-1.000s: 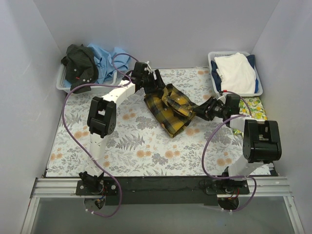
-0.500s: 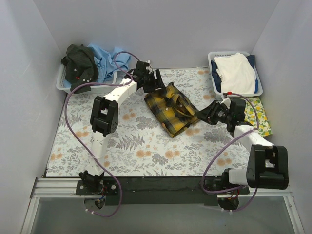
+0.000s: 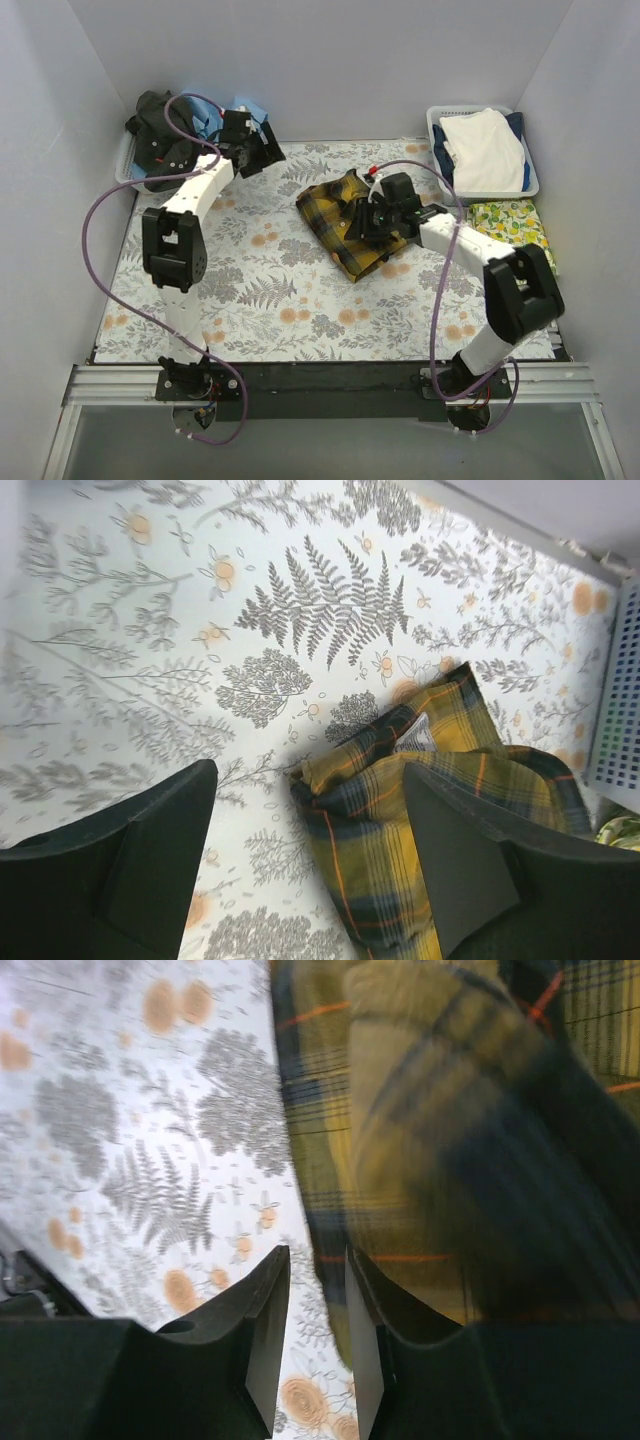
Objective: Fold and stack the long sleeve shirts
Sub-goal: Fold the shirt
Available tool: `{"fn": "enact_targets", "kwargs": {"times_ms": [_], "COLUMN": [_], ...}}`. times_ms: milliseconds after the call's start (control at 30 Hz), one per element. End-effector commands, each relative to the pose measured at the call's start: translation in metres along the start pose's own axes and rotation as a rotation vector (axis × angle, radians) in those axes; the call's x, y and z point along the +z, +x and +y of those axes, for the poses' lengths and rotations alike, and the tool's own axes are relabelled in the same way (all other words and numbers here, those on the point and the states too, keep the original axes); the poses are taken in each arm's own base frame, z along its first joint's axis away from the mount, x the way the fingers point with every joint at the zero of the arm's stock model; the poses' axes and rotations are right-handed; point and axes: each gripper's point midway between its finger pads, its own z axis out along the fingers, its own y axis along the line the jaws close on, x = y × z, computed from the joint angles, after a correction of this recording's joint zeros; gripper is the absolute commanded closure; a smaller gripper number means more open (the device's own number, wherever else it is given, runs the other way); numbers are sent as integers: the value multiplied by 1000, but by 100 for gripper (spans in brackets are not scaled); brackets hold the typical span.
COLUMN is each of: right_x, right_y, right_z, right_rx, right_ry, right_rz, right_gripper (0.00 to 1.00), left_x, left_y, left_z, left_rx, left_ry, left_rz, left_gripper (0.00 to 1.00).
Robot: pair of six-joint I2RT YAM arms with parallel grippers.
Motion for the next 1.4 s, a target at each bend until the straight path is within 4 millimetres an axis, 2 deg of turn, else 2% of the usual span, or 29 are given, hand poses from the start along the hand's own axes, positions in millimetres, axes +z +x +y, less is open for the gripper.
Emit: {"fn": "enact_targets", "kwargs": {"times_ms": [0,67,100,167,267,333,400,467,533,600,633,667,733,800,833,867,900,933,967,1000,1033,1067,1100,1133,1200,1233,1267,1300,1367], "right_x": [32,48,52,66,82,84,87,84,81,75,71,66,58,45,37,31,26,17,11,6,-4,-9,-14,-27,-41,-53,-59,-63,-71], "right_y": [-9,-24,-27,-40,-31,-29,-11,1,28,42,61,68,86,110,115,131,137,130,137,134,119,111,106,86,75,63,58,57,58], "right_z": [-19,-28,-30,-36,-52,-59,-69,-67,-60,-47,-43,-29,-16,1,9,11,12,13,7,9,11,11,10,9,5,6,-1,-3,-15], "right_rx": [-54,-64,-65,-68,-88,-107,-136,-173,-231,-287,-331,-377,-429,-455,-473,-495,-499,-506,-470,-471,-495,-458,-411,-393,-299,-273,-244,-192,-147], "right_ry": [149,202,222,263,328,366,386,366,286,214,154,102,15,-64,-95,-109,-108,-80,-53,-48,-12,26,61,124,182,204,240,259,299], "right_rz": [39,27,28,25,92,120,182,215,293,330,380,390,436,493,497,532,541,504,505,478,406,361,318,223,140,70,33,8,-22], "right_gripper": [65,66,66,66,66,66,66,66,66,66,66,66,66,66,66,66,67,67,67,68,69,69,67,66,61,59,57,46,44], "left_x": [-59,-74,-75,-86,-97,-100,-107,-110,-114,-116,-117,-117,-119,-120,-122,-123,-122,-125,-126,-124,-125,-130,-130,-128,-131,-128,-128,-134,-134], "left_y": [-26,-32,-25,-26,-24,-21,-24,-23,-24,-22,-22,-22,-21,-19,-18,-16,-11,-8,-5,6,11,16,24,40,58,77,88,97,126], "left_z": [-3,-2,4,5,10,16,18,22,23,25,26,28,29,30,29,30,33,33,33,37,36,23,22,26,17,20,12,4,-8], "left_rx": [19,17,14,9,8,2,-1,-2,-3,-5,-4,-3,-3,1,6,8,14,19,25,29,43,67,80,103,132,136,156,172,219], "left_ry": [-11,-11,-21,-18,-26,-37,-38,-43,-40,-41,-42,-42,-41,-42,-34,-37,-41,-34,-25,-22,-7,71,94,102,153,158,185,225,269], "left_rz": [-100,-122,-108,-114,-119,-114,-124,-123,-126,-123,-123,-122,-123,-118,-117,-109,-99,-93,-87,-61,-48,-34,-21,8,41,81,95,106,140], "left_gripper": [25,24,24,23,23,23,23,22,22,22,22,22,21,21,21,21,21,21,20,20,20,20,20,20,20,21,21,21,21]}}
